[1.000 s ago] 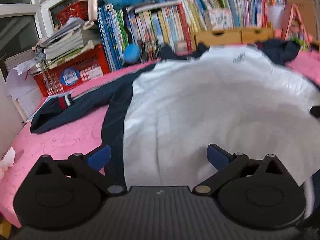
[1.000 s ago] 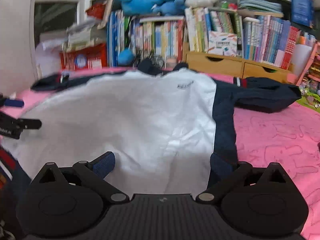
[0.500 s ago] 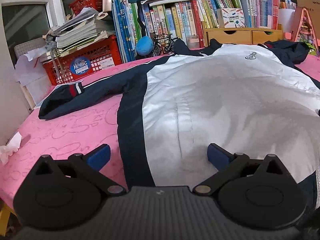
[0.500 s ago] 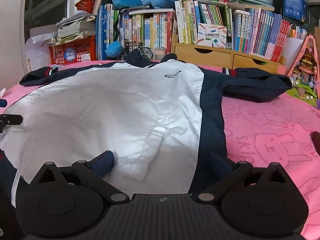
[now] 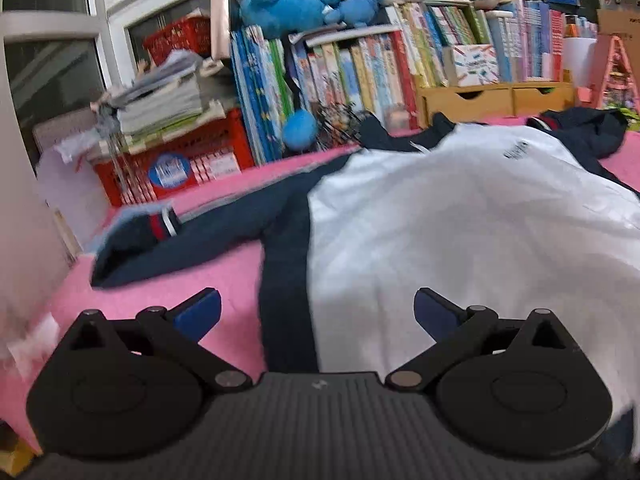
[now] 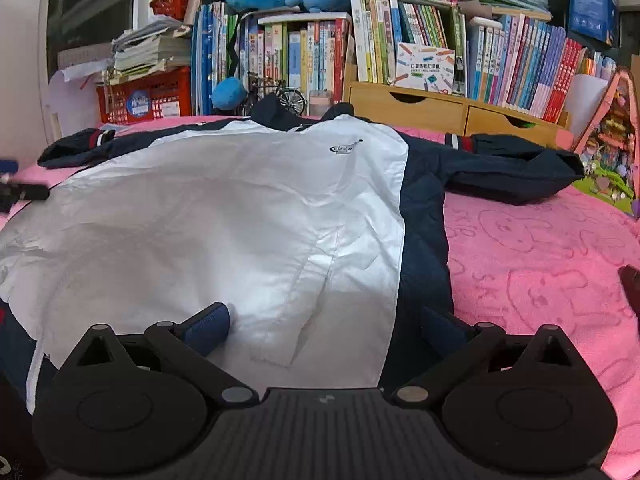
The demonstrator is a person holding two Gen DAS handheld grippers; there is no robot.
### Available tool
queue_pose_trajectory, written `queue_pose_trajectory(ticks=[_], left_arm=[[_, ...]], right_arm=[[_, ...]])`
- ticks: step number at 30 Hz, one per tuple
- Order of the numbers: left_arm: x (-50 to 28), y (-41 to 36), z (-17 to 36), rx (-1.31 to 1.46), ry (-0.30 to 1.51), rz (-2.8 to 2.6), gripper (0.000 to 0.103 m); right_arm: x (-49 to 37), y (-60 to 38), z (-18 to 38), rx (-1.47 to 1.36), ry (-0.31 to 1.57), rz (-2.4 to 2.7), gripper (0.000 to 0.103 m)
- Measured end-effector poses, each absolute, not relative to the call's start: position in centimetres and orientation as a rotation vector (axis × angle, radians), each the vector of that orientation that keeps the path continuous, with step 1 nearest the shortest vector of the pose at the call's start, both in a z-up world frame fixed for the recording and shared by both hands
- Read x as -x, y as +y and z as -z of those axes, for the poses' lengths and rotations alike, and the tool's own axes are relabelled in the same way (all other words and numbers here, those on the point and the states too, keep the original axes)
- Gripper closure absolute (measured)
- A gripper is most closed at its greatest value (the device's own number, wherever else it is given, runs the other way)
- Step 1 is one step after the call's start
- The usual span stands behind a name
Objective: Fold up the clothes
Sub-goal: 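Grasp the striped navy sleeve cuff with the left gripper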
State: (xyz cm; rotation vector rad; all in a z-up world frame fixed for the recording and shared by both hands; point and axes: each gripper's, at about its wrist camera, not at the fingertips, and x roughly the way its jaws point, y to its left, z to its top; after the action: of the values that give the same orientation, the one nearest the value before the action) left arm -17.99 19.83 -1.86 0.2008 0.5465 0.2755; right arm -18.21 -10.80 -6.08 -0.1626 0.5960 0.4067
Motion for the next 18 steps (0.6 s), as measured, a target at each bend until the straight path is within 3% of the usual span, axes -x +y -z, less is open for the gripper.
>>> queue_pose_trajectory(ticks=[13,18], left_arm=[[9.0,30.5,0.3,-0.427,0.483,-0.515,0.0],[3.6,37.4,1.3,-0.4,0.566,-0.578,0.003]], right_arm=[[16.2,-9.9,2.5,0.156,0.514,-0.399,0.0],[14.7,-8.1,2.8,0.157,0.528,-0.398,0.0]])
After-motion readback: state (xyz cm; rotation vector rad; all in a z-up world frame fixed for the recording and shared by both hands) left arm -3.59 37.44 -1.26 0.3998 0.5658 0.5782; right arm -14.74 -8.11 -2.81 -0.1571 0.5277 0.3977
